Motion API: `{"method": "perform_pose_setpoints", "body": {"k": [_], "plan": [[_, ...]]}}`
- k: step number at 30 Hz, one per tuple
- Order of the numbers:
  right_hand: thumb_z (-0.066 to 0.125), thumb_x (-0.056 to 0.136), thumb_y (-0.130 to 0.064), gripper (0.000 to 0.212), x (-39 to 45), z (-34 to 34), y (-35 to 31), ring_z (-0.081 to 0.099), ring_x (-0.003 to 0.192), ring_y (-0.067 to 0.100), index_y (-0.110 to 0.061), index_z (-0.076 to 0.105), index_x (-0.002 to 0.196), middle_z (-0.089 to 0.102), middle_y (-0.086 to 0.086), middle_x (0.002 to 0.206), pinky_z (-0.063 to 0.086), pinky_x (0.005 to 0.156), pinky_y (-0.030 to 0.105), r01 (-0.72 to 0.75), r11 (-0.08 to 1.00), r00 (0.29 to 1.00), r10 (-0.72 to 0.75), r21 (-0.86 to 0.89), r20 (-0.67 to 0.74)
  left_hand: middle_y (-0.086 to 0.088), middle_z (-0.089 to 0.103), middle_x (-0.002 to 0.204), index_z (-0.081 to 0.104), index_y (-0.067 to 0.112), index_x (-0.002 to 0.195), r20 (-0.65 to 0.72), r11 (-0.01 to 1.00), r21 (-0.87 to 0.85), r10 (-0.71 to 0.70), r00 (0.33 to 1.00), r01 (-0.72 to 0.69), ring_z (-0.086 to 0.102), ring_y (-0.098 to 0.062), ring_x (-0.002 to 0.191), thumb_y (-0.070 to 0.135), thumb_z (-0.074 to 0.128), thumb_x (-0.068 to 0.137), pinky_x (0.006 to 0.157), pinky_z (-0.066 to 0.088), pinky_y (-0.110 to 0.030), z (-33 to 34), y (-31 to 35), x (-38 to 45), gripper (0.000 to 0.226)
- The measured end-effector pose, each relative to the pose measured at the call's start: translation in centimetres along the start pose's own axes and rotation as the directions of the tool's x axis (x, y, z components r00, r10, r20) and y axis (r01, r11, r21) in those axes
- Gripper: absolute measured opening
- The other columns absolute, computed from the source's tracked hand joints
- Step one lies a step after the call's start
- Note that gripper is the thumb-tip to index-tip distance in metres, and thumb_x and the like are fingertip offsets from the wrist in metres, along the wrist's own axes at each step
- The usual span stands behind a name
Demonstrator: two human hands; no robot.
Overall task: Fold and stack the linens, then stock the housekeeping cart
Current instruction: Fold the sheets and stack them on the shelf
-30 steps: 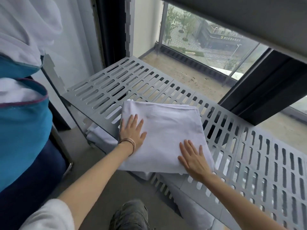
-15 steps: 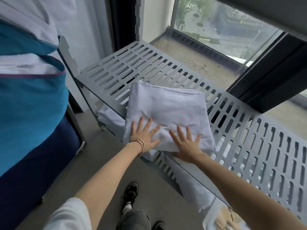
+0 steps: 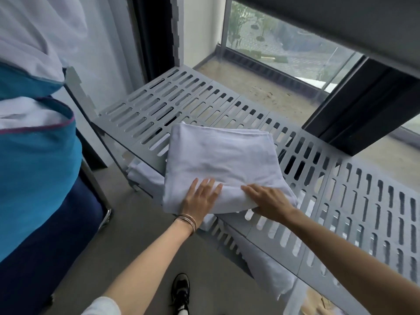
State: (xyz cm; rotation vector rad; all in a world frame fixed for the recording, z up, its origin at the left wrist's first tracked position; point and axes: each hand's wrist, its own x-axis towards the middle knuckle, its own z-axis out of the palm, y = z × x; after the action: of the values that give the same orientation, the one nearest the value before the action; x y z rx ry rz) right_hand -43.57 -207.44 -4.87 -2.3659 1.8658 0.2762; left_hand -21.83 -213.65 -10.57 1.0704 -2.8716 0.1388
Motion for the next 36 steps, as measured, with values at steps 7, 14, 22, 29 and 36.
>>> {"method": "perform_pose_setpoints", "body": {"k": [7, 14, 22, 29, 36], "plan": [[0.087, 0.052, -0.03, 0.093, -1.2, -1.4, -0.6, 0.067, 0.083, 0.028, -0.007, 0.048, 0.133, 0.065, 0.012, 0.107, 0.055, 0.067, 0.039, -0.203, 0.978, 0.969, 0.207, 0.043, -0.136, 0.002, 0.065, 0.109, 0.061, 0.025, 0.121, 0.113, 0.962, -0.249, -0.084, 0.99, 0.11, 0.064, -0.022, 0.096, 0.007, 0.073, 0.058, 0.079, 0.05, -0.025, -6.5, -1.8, 2.6, 0.066], [0.093, 0.039, -0.028, 0.101, -1.1, -2.4, -0.9, 0.066, 0.075, 0.03, -0.017, 0.043, 0.127, 0.067, 0.012, 0.09, 0.055, 0.062, 0.041, -0.295, 0.955, 0.916, 0.295, 0.038, -0.271, -0.006, 0.062, 0.116, 0.048, 0.028, 0.128, 0.369, 0.957, -0.23, -0.081, 0.926, 0.175, 0.058, -0.033, 0.107, 0.013, 0.053, 0.079, 0.085, 0.045, -0.033, -11.0, -4.7, 4.5, 0.051], [0.091, 0.039, -0.033, 0.071, -0.1, -6.5, -0.5, 0.057, 0.041, 0.019, -0.024, 0.044, 0.092, 0.057, -0.004, 0.057, 0.047, 0.035, 0.027, 0.03, 0.996, 0.951, -0.055, -0.086, -0.304, 0.002, 0.057, 0.122, 0.049, 0.03, 0.126, 0.331, 0.912, -0.197, -0.283, 0.9, 0.359, 0.052, -0.021, 0.113, 0.027, 0.06, 0.082, 0.087, 0.043, -0.033, -10.4, -5.9, -1.0, 0.046], [0.093, 0.039, -0.034, 0.058, -2.5, -10.0, -1.6, 0.057, 0.043, 0.017, -0.022, 0.063, 0.087, 0.061, -0.005, 0.059, 0.049, 0.034, 0.029, 0.17, 0.97, 0.928, -0.217, -0.174, -0.304, -0.008, 0.053, 0.125, 0.045, 0.015, 0.127, 0.216, 0.849, -0.039, -0.507, 0.835, 0.526, 0.049, -0.027, 0.116, 0.012, 0.052, 0.088, 0.089, 0.043, -0.036, -13.9, -1.7, -6.6, 0.039], [0.091, 0.031, -0.034, 0.06, -6.1, -12.2, -5.8, 0.062, 0.059, 0.021, -0.018, 0.062, 0.081, 0.061, 0.0, 0.074, 0.049, 0.04, 0.029, 0.406, 0.88, 0.844, -0.465, -0.247, -0.268, -0.003, 0.057, 0.116, 0.053, 0.017, 0.114, 0.211, 0.711, -0.028, -0.683, 0.699, 0.703, 0.052, -0.025, 0.111, 0.025, 0.059, 0.08, 0.085, 0.044, -0.034, -18.5, 6.2, -17.0, 0.035]]}}
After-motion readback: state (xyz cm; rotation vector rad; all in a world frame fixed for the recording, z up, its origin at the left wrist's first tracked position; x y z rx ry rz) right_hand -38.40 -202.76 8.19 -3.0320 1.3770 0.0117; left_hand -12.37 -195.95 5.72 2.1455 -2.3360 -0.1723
